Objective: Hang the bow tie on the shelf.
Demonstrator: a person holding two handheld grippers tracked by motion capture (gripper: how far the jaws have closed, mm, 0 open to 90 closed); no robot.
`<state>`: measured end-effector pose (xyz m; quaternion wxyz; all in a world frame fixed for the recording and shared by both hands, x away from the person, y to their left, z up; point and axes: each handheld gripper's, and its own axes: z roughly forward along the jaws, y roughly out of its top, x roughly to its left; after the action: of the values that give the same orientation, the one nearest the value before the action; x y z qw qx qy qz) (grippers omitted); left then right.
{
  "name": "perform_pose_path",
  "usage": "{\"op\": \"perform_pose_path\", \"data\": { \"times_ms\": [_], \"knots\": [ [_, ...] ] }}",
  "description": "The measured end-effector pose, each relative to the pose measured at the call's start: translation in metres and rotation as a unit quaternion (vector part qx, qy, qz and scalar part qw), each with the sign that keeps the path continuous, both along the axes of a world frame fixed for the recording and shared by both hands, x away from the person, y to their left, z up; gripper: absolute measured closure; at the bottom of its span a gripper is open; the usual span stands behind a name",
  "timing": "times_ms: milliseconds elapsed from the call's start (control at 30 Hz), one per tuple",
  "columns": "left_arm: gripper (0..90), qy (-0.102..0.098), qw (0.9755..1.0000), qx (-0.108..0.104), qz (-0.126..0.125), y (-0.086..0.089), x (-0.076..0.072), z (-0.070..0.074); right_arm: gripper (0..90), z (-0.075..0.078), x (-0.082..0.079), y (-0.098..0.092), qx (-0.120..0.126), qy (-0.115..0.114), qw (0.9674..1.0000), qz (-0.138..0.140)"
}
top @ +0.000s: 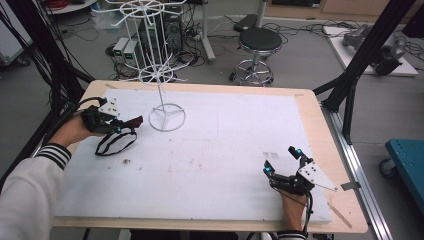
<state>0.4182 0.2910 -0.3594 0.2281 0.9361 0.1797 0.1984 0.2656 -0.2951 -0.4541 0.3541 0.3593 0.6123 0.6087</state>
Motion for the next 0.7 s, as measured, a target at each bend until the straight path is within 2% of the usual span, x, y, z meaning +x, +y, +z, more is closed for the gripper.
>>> {"op": "perform_pose_path", "data": {
  "times_ms": [33, 67, 100, 133, 300, 400, 433, 500, 600, 633, 667, 700],
  "knots": [
    [77.5, -0.005, 0.9997, -0.022, 0.003, 0.0, -0.004, 0.003, 2.1, 0.0, 0.0, 0.0, 0.0, 0.0, 1.0, 0.0],
    [77.5, -0.006, 0.9995, -0.032, 0.004, 0.001, -0.006, 0.004, 2.1, 0.0, 0.0, 0.0, 0.0, -0.001, 1.0, 0.0],
    [77.5, -0.006, 0.9995, -0.032, 0.004, 0.001, -0.006, 0.004, 2.1, 0.0, 0.0, 0.0, 0.001, -0.001, 1.0, 0.0],
    [77.5, -0.008, 0.9989, -0.044, 0.012, 0.0, -0.011, 0.004, 2.1, 0.0, 0.0, 0.0, 0.0, -0.001, 1.0, 0.0],
    [77.5, -0.012, 0.9988, -0.048, 0.009, -0.002, -0.019, 0.006, 2.1, 0.0, 0.0, 0.0, -0.002, -0.003, 1.0, 0.001],
    [77.5, -0.015, 0.9976, -0.066, 0.014, -0.004, -0.024, 0.01, 2.1, 0.0, 0.0, 0.0, -0.002, -0.003, 1.0, 0.0],
    [77.5, -0.017, 0.9961, -0.084, 0.021, -0.005, -0.026, 0.013, 2.1, 0.0, 0.0, 0.0, -0.002, -0.003, 1.0, 0.0],
    [77.5, -0.022, 0.9957, -0.087, 0.022, -0.005, -0.027, 0.016, 2.1, 0.0, 0.0, 0.0, -0.002, -0.002, 1.0, 0.0],
    [77.5, -0.043, 0.9912, -0.122, 0.025, -0.006, -0.032, 0.025, 2.1, 0.0, 0.0, 0.0, -0.003, -0.002, 1.0, 0.0],
    [77.5, -0.043, 0.9912, -0.122, 0.025, -0.006, -0.032, 0.025, 2.1, 0.0, 0.0, 0.0, -0.003, -0.002, 1.0, 0.0],
    [77.5, -0.046, 0.9886, -0.141, 0.023, -0.005, -0.033, 0.029, 2.1, 0.0, 0.0, 0.0, -0.002, -0.002, 1.0, 0.0],
    [77.5, -0.046, 0.9886, -0.141, 0.023, -0.005, -0.033, 0.029, 2.1, 0.0, 0.0, 0.0, -0.002, -0.002, 1.0, 0.0]
  ]
}}
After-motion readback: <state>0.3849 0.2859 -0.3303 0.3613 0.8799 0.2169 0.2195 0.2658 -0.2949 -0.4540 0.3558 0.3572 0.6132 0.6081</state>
